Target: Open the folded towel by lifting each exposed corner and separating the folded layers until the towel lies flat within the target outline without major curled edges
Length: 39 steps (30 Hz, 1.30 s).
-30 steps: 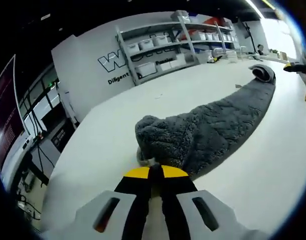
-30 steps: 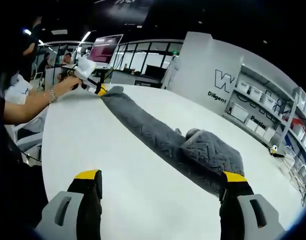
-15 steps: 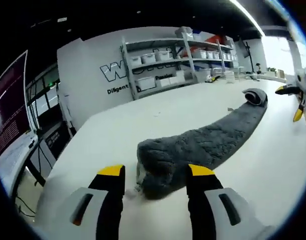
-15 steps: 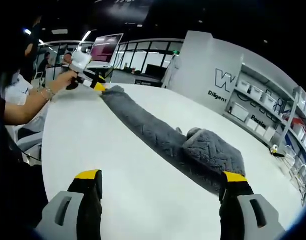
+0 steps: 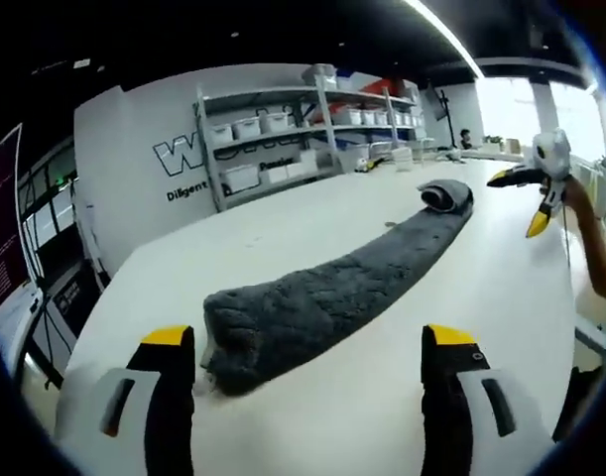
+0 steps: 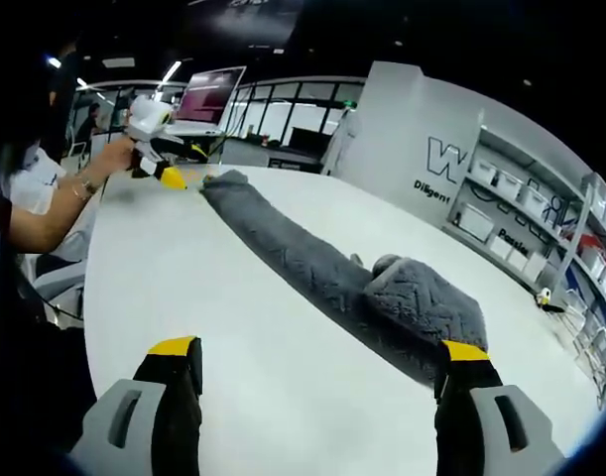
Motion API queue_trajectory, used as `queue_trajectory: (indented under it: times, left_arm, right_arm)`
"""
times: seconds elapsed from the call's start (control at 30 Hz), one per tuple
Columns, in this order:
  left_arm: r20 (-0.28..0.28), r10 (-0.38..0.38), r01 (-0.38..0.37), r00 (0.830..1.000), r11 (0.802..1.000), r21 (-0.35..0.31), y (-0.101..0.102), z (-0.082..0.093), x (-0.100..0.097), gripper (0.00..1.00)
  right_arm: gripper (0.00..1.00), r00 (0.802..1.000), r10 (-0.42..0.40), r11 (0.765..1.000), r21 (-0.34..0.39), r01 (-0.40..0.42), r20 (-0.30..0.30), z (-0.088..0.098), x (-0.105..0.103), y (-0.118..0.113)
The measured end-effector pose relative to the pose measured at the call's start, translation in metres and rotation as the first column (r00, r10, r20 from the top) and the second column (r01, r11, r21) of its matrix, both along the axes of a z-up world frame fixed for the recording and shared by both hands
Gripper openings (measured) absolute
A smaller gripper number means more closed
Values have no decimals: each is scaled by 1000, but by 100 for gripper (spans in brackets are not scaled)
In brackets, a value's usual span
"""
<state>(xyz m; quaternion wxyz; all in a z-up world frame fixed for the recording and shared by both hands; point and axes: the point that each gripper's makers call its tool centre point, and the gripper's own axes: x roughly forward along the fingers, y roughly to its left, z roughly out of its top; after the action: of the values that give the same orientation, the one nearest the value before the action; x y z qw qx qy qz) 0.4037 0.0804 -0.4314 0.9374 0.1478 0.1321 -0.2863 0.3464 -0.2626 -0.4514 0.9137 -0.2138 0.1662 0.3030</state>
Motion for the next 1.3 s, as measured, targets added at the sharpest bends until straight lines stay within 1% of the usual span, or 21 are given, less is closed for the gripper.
queue_trajectory:
  times: [0.03, 0.07, 0.13, 0.17, 0.3, 0.37, 0.43, 0.47, 0.57, 0.63, 0.73, 0.8, 0.87, 0.93, 1.0, 1.07, 1.13, 1.17, 1.2, 1.3]
  left_arm:
    - [4, -8, 8, 1000, 1000, -1, -2, 1, -1, 99]
    - [1, -40, 40, 999, 999, 1, -9, 0, -6, 99]
    - [-8, -77, 77, 997, 997, -11, -18, -1, -11, 99]
    - [-4, -103, 103, 995, 994, -25, -23, -1, -14, 99]
    - [-2, -131, 131, 991, 991, -34, -32, -4, -18, 99]
    - [1, -170, 170, 985, 985, -26, -38, -8, -22, 99]
    - [-4, -206, 205, 979, 977, -59, -43, -10, -26, 99]
    - [-8, -212, 210, 977, 975, -78, -44, -12, -28, 99]
    - [-14, -214, 213, 977, 976, -54, -43, -18, -30, 99]
    - [-13, -216, 215, 976, 975, -52, -43, -18, -32, 99]
    - [-5, -225, 224, 974, 972, -71, -46, -14, -39, 99]
    - [-1, -231, 230, 973, 972, -55, -47, -14, -42, 99]
    - [2, -240, 240, 971, 970, -50, -49, -12, -46, 99]
    - [10, -246, 247, 969, 968, -53, -51, -9, -49, 99]
    - [12, -253, 253, 968, 966, -46, -53, -7, -52, 99]
    - [18, -260, 260, 965, 965, -42, -55, -5, -55, 99]
    - [20, -273, 274, 962, 961, -43, -59, -4, -58, 99]
    - [16, -279, 279, 960, 959, -46, -60, -4, -60, 99]
    - [12, -285, 286, 958, 957, -45, -62, -4, -61, 99]
    - [7, -290, 290, 957, 956, -50, -63, -4, -63, 99]
  right_arm:
    - [99, 1000, -1, 1000, 1, 1, 0, 0, 0, 0]
    - [99, 1000, -1, 1000, 1, 1, 0, 0, 0, -1]
    - [99, 1000, -2, 1000, 2, 2, -1, 0, 0, -1]
    - [99, 1000, -2, 1000, 2, 2, -1, 0, 0, -1]
    - [99, 1000, -2, 1000, 4, 2, -6, -2, -1, -1]
    - [99, 1000, -2, 1000, 7, 2, -7, -3, -1, -1]
    - [99, 1000, -1, 1000, 11, 1, -8, -3, -2, -1]
    - [99, 1000, -1, 1000, 12, 2, -7, -3, -2, -1]
    - [99, 1000, -3, 1000, 7, 3, -7, -3, -1, -2]
    - [99, 1000, -2, 1000, 6, 2, -5, -2, -1, -1]
    - [99, 1000, 4, 1000, 6, -4, 5, 1, 0, 1]
    - [97, 999, -9, 999, 39, 7, 47, 9, 5, 3]
    - [96, 999, -16, 999, 51, 14, 42, 11, 11, 0]
    - [96, 999, -30, 999, 41, 28, 45, 12, 17, -2]
    - [93, 998, -36, 999, 27, 34, 59, 15, 27, -3]
    - [88, 997, -44, 999, 23, 42, 68, 18, 35, -4]
    - [84, 995, -58, 998, -2, 58, 82, 21, 47, -6]
    - [80, 993, -61, 997, -36, 65, 97, 22, 52, -8]
    - [79, 992, -72, 995, -64, 79, 106, 22, 56, -10]
    - [74, 988, -73, 986, -140, 93, 139, 22, 70, -10]
